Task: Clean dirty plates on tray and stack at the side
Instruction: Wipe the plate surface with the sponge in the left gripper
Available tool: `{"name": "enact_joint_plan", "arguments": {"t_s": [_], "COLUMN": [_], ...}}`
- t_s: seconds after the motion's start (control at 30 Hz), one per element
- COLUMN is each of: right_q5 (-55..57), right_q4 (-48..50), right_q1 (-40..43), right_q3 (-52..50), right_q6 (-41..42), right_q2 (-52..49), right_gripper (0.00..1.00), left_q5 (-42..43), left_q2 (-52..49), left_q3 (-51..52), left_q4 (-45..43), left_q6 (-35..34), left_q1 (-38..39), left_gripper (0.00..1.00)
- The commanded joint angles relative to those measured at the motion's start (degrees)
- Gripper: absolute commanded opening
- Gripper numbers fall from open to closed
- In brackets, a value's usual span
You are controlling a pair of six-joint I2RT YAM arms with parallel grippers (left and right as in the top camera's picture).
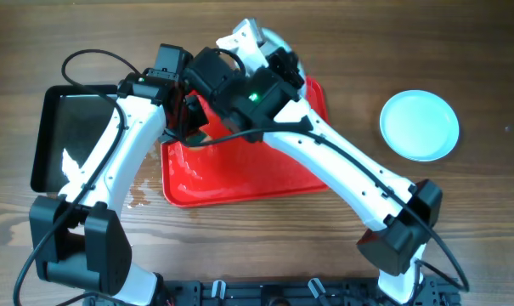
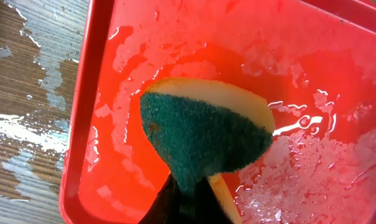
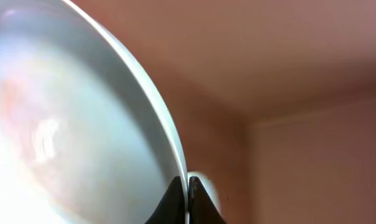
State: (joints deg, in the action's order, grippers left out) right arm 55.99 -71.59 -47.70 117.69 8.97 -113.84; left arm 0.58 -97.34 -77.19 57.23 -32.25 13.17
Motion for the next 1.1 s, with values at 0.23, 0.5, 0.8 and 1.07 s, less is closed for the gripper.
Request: {"name": "enact_joint_plan", "arguments": {"t_s": [0.23,0.5,0.8,1.07], "right_q5": [-31.9,-52.9,-58.4,-59.5], "right_q4": [3.3,16.7,22.8,24.3], "right_q1": [10.7,12.9,12.9,12.9], "right_q3": [-10.6,-26.3,-33.4,-33.4], "right_q6": [16.8,16.7,21.0,21.2], "right_q2": [-1.1,-1.1,-1.1,-1.1], "right_gripper": [0.04,0.04,0.04,0.04], "left_q5": [1.6,6.5,6.6,6.4], "left_q2": [-0.2,-0.2,-2.1,-6.6], "left_q3": [0.4,0.4,2.6,6.1], "left_q4": [-0.9,-4.0,-7.2,-10.0], "left_q6": [3.5,3.5,2.6,0.3], "left_q1": [0.2,0.2,2.5,4.7], "left_gripper": [0.04,0.04,0.04,0.04]}}
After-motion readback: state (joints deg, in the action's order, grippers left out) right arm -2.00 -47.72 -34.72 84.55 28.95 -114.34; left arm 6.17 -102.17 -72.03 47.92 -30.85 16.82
